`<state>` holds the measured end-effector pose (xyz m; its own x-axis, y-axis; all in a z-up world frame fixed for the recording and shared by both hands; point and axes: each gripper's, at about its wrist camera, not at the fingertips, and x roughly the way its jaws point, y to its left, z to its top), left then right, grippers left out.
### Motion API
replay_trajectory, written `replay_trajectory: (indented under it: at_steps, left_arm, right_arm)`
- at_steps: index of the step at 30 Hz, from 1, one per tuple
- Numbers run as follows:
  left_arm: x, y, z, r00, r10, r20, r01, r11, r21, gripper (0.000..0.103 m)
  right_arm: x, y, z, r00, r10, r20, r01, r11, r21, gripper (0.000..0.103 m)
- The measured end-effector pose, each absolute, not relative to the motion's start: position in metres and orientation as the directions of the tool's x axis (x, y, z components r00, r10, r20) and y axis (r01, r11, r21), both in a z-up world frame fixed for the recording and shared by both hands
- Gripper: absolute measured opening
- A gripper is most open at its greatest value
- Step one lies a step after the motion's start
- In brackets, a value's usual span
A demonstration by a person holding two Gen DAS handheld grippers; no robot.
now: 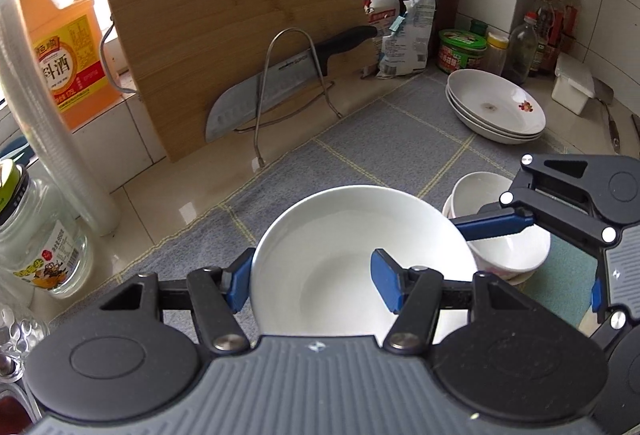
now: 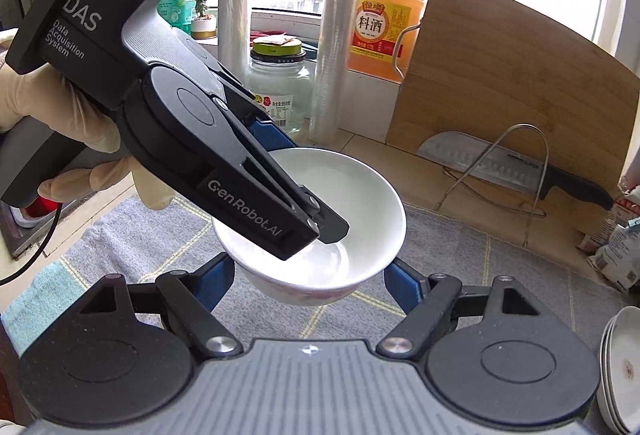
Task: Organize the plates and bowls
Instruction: 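Lift and carry the flower-print bowl with the left gripper toward the stacked white bowls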
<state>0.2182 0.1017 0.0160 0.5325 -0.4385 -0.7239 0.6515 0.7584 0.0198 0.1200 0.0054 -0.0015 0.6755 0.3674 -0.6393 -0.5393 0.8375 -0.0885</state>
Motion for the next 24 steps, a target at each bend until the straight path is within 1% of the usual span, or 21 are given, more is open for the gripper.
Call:
replay_trajectory:
  at_steps: [14, 24]
  left_arm:
    - [0.212, 0.017, 0.033, 0.474, -0.53, -0.703, 0.779, 0.625, 0.055, 0.061]
    - [0.208, -0.023, 0.025, 0.405, -0.574, -0.712, 0.844, 0.534, 0.049, 0.061]
  right_arm:
    - [0.095, -0.07, 0.015, 0.754, 0.244, -0.61, -0.382, 0.918, -0.105, 0.085]
    - [0.086, -0.105, 0.01, 0.768, 0.159, -0.62, -0.273, 0.957, -0.094, 0.085]
